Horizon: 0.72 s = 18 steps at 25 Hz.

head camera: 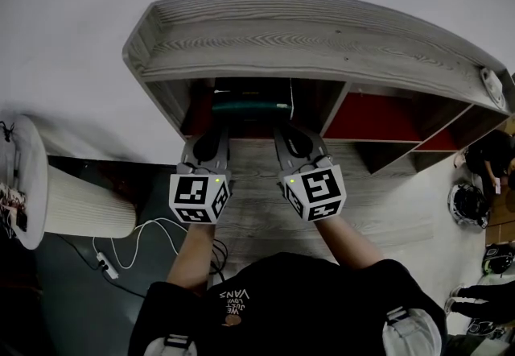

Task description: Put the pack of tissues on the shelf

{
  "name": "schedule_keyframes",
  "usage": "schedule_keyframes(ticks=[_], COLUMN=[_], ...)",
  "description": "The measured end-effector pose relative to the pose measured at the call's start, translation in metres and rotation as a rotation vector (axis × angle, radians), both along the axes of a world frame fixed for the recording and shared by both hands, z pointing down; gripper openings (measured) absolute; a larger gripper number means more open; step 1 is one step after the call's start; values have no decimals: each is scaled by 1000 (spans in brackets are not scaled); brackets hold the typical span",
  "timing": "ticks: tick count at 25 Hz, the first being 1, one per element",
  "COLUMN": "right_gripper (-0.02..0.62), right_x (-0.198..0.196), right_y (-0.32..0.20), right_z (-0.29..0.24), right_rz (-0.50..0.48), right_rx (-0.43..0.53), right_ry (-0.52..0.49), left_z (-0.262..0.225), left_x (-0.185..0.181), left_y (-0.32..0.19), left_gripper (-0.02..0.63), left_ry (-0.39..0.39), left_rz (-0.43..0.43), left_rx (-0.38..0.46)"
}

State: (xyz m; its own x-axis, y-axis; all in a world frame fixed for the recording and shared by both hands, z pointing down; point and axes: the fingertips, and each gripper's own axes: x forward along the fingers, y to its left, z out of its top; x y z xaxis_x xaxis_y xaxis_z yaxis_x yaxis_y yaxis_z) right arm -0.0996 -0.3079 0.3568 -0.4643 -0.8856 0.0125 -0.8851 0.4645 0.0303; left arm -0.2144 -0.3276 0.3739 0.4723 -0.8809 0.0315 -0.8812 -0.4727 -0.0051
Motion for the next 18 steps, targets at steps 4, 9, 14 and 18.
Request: schedule_keyframes(ticks=[4, 9, 14, 18], right_gripper=[3, 3, 3, 3], right_x=[-2, 0, 7, 12], right_y=[12, 27, 46, 63], right_z=[1, 5, 8, 8], right_rz=[-15, -18, -35, -73], right_rx=[16, 23, 29, 37], right_ry=[-14, -26, -37, -40], left_z=[1, 3, 3, 3], left_x=[2, 8, 10, 14], left_y=[9, 22, 45, 68], left_gripper=[57, 57, 57, 57], left_ry=[17, 21, 18, 12], left_rz=[17, 45, 35, 13], left_rx=[9, 16, 33, 53])
